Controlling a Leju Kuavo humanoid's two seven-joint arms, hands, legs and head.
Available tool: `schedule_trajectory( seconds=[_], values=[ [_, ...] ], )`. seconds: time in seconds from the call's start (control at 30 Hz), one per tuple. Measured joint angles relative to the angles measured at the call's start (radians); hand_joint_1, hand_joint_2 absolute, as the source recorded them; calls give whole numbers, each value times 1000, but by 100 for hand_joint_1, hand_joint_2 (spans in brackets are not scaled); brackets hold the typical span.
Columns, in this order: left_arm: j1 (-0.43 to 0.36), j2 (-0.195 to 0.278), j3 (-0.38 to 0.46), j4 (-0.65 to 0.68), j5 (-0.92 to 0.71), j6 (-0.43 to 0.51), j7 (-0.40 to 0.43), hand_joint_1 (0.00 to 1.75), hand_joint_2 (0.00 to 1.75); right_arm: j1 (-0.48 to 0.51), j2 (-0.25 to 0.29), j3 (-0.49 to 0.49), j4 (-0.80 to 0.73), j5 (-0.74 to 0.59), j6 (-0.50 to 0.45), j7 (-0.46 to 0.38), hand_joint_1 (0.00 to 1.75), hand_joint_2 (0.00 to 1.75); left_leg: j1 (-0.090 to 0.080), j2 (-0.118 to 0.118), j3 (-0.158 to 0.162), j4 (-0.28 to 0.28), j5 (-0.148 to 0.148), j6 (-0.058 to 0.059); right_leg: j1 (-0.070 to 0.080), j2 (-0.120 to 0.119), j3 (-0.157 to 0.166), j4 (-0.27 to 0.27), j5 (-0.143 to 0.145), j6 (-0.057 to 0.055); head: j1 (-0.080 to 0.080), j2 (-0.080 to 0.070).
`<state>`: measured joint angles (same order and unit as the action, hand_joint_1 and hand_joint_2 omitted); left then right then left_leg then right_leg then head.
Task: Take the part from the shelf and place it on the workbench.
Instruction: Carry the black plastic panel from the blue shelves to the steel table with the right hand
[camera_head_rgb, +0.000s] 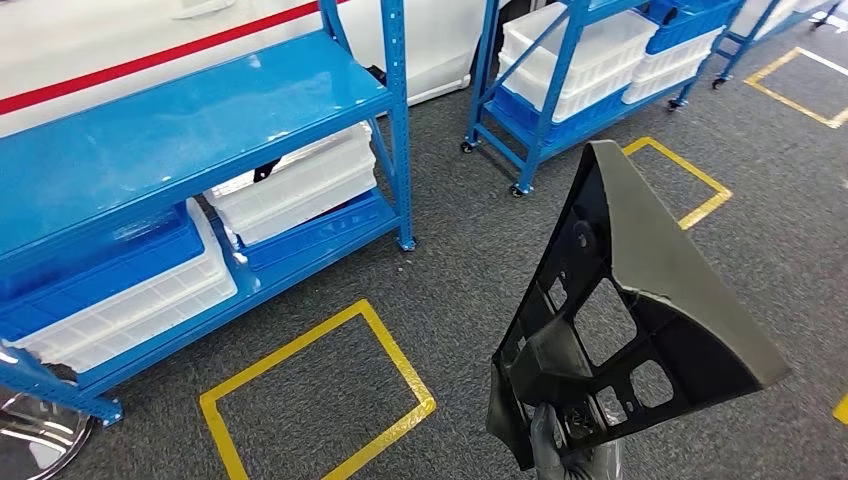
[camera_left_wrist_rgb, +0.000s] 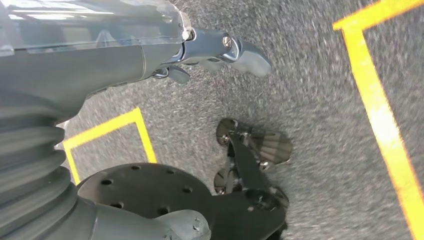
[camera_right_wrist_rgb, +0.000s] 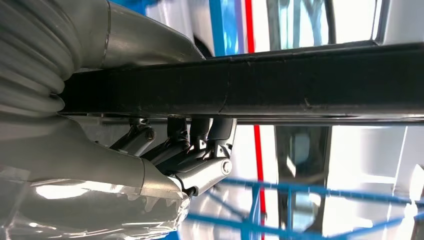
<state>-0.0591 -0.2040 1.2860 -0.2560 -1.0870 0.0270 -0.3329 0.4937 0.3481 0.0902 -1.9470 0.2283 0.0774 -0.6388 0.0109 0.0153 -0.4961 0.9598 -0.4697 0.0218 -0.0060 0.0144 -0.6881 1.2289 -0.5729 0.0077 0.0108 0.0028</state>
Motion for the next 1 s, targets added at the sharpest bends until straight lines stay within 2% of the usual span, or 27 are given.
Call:
schedule_trajectory(
  seconds=[0.03,0.07,0.1,0.13,0.2,0.23,0.27,0.33,0.37,0.4,0.47,0.5,0.53,0.57,0.6,0.63,0.7,0.73,0.77,0.83,0.87,0.9,0.97,1.0],
  values=[
    [1,0,0,0,-4,0,2,0,175,2,0,-1,0,-1,-5,-2,175,175,0,15,-1,1,-1,-1,-3,-6,-17,38,-11,3,0,0],
    [1,0,-1,0,-7,-1,3,0,175,5,0,-1,0,-1,-11,-4,175,175,-1,31,-2,3,-3,-2,-6,-10,-19,47,-6,6,0,0],
    [1,-1,-2,0,-10,-2,3,0,175,8,0,-2,0,-2,-15,-6,175,175,0,44,-2,4,-5,-5,-8,-17,3,13,19,7,1,0],
    [0,-2,-4,0,-13,-2,3,0,175,11,0,-2,0,-2,-18,-7,175,175,0,56,0,7,-8,-8,-10,-29,42,-52,52,7,1,0],
    [-1,-4,-5,0,-15,-3,3,0,175,13,0,-2,0,-3,-20,-9,175,175,-3,76,2,14,-16,-20,-6,-61,112,-175,91,-2,0,0],
    [-2,-5,-6,0,-16,-3,3,0,175,14,1,-2,-1,-3,-20,-9,175,175,-6,83,3,16,-20,-26,-4,-69,127,-205,95,-9,-1,0],
    [-4,-5,-6,0,-16,-3,3,0,175,14,1,-3,-1,-3,-21,-10,175,175,-7,90,4,18,-23,-32,-1,-69,129,-213,91,-17,-1,0],
    [-7,-6,-8,0,-19,-3,3,0,175,18,2,-4,-2,-4,-29,-11,175,175,-5,99,9,20,-28,-42,-1,-49,126,-215,95,-29,-1,0],
    [-8,-6,-9,0,-21,-3,3,0,175,20,3,-4,-3,-4,-35,-11,175,175,-2,88,7,31,-39,-47,-2,-39,125,-217,97,-36,-2,0],
    [-8,-7,-11,0,-25,-3,2,0,175,21,4,-5,-3,-3,-43,-12,175,175,0,67,-3,60,-62,-51,-4,-29,125,-219,100,-42,-4,0],
    [-6,-7,-13,0,-33,-3,-1,0,175,24,6,-6,-4,-1,-58,-13,175,175,2,15,-54,179,-132,-56,-5,-10,123,-221,104,-50,-7,0],
    [-4,-8,-14,1,-36,-4,-3,0,175,26,6,-7,-4,0,-66,-13,175,175,3,2,-85,249,-162,-57,-3,2,123,-220,104,-52,-8,0],
    [-3,-8,-14,1,-39,-4,-5,0,175,28,7,-8,-4,1,-73,-13,175,175,2,-3,-110,301,-176,-57,-1,14,123,-219,104,-53,-8,0],
    [-2,-9,-15,1,-42,-5,-7,0,175,31,7,-9,-4,1,-80,-13,175,175,2,-6,-121,321,-171,-55,1,28,123,-218,104,-53,-8,0],
    [-1,-11,-17,1,-47,-6,-9,0,175,35,7,-10,-4,2,-85,-13,175,175,2,-9,-115,299,-144,-51,3,43,124,-216,103,-53,-8,0],
    [-1,-12,-19,1,-51,-6,-11,0,175,38,7,-11,-4,2,-89,-13,175,175,1,-18,-93,242,-104,-45,4,59,125,-214,103,-53,-8,0],
    [0,-13,-22,1,-57,-5,-12,0,175,41,8,-11,-5,3,-94,-14,175,175,1,-72,-42,108,-36,-30,4,86,123,-211,103,-51,-6,0],
    [0,-13,-24,1,-59,-4,-13,0,175,42,8,-11,-6,3,-94,-14,175,175,0,-95,-26,65,-22,-24,2,99,119,-209,104,-47,-7,0],
    [0,-14,-26,1,-60,-3,-14,0,175,44,8,-11,-6,3,-94,-14,175,175,-1,-111,-20,45,-21,-21,-1,110,114,-208,106,-41,-8,0],
    [-2,-16,-30,1,-62,-3,-14,0,175,49,8,-12,-8,3,-94,-14,175,175,-1,-95,-14,31,-20,-16,-4,131,106,-210,111,-26,-10,0],
    [-2,-17,-32,1,-62,-3,-14,0,175,52,8,-13,-10,3,-95,-14,175,175,1,-82,-10,22,-15,-12,-2,118,103,-205,109,-21,-9,0],
    [-2,-19,-34,1,-62,-3,-14,0,175,53,8,-14,-12,3,-96,-14,175,175,3,-66,-5,12,-9,-6,0,91,92,-186,95,-16,-7,0],
    [0,-21,-35,1,-63,-3,-15,0,175,53,8,-15,-14,4,-99,-14,175,175,1,-32,-1,2,-4,1,2,21,44,-89,36,-10,-4,0],
    [2,-22,-35,1,-63,-3,-15,0,175,53,8,-15,-14,5,-102,-14,175,175,-1,-14,-1,2,-5,3,-1,4,11,-23,3,-6,-3,0]
  ],
)
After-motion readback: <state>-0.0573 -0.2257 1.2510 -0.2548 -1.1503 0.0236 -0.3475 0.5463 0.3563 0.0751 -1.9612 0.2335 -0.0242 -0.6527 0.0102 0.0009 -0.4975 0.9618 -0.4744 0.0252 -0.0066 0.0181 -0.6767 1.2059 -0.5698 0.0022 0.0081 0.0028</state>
